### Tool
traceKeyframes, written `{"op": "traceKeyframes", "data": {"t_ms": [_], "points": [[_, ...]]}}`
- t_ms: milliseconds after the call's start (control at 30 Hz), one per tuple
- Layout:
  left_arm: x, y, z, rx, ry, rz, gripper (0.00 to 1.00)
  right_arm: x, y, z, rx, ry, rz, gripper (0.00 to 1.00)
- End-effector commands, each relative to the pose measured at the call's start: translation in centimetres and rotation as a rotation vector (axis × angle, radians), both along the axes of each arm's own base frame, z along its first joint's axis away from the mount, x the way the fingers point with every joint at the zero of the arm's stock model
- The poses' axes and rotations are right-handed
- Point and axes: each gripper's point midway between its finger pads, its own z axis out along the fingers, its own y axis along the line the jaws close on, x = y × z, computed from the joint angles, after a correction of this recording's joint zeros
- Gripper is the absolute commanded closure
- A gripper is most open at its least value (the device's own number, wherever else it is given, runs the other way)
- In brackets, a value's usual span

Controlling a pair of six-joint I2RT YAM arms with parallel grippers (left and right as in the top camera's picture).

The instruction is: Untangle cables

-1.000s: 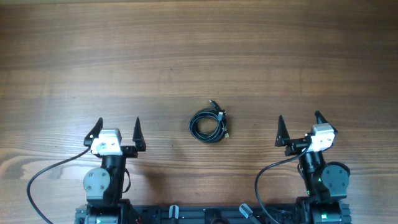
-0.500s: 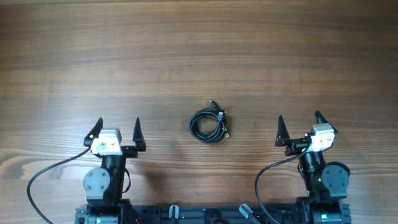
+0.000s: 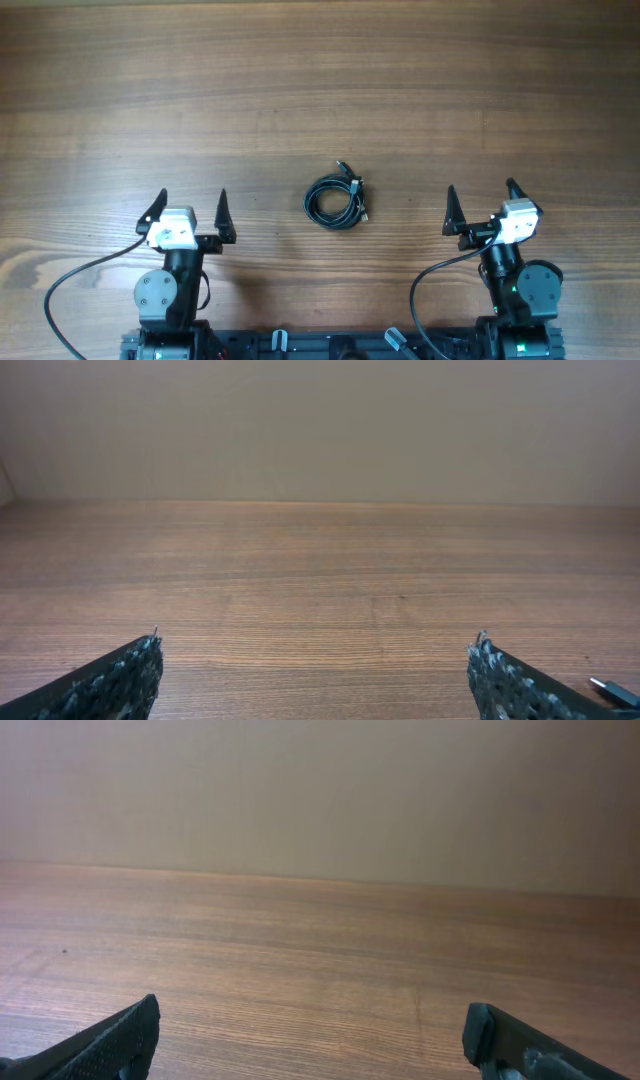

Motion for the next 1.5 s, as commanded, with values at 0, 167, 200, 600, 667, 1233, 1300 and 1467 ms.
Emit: {"op": "traceKeyframes", "data": {"t_ms": [0, 167, 200, 600, 667, 1233, 1300, 1467], "points": [[-0.1, -0.7, 0.0, -0.012, -0.001, -0.038, 0.0, 0.0, -0.1, -0.1, -0.003, 0.003, -0.004, 0.0], [-0.1, -0.9, 0.0, -0.013, -0.002, -0.05, 0.0, 0.0, -0.1, -0.1, -0.003, 0.002, -0.004, 0.0], [-0.1, -0.9, 0.0, -0.013, -0.002, -0.05, 0.0, 0.0, -0.1, -0.1, -0.003, 0.003, -0.004, 0.0], [-0.3, -0.9, 5.2, -0.244, -0.2, -0.059, 0.0, 0.0, -0.1, -0.1, -0.002, 0.003, -0.004, 0.0], [-0.5, -0.9, 6.4, -0.25, -0.228, -0.062, 0.0, 0.0, -0.1, -0.1, -0.003, 0.003, -0.004, 0.0], [-2.8, -3.1, 22.6, -0.327, 0.038, -0.156, 0.0, 0.0, -0.1, -0.1, -0.003, 0.003, -0.004, 0.0], [-0.8, -3.1, 21.2, -0.34, 0.244, -0.122, 0.0, 0.0, -0.1, -0.1, -0.003, 0.003, -0.004, 0.0], [1.5, -3.3, 18.6, -0.363, 0.624, -0.065, 0.0, 0.0, -0.1, -0.1, -0.003, 0.003, -0.004, 0.0]]}}
